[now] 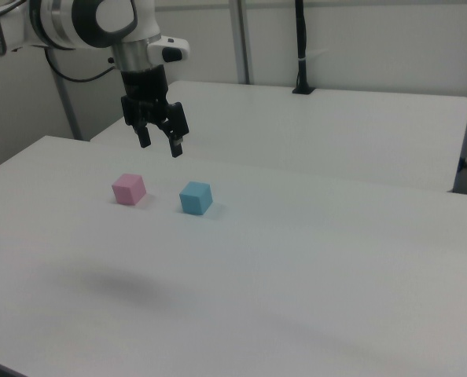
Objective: Put blue cube on pink cube
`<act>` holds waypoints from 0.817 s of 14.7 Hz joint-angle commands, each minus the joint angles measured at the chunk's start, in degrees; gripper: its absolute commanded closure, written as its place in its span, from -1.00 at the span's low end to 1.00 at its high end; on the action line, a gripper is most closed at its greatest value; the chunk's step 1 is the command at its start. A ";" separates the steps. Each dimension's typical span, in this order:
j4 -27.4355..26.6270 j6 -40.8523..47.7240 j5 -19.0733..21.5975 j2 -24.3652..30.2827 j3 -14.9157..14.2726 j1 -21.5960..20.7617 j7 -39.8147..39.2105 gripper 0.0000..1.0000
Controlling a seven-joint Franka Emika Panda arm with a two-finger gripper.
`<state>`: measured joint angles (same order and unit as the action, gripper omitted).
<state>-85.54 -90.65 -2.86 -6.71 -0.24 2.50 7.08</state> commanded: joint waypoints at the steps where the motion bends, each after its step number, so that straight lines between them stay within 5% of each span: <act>1: -0.25 -2.68 -1.01 0.56 -0.02 0.48 0.13 -1.00; 12: -0.51 -2.69 -0.92 0.64 -0.11 -0.04 -0.22 -1.00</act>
<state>-85.40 -92.24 -2.88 -6.71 -0.21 2.81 7.07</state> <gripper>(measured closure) 0.000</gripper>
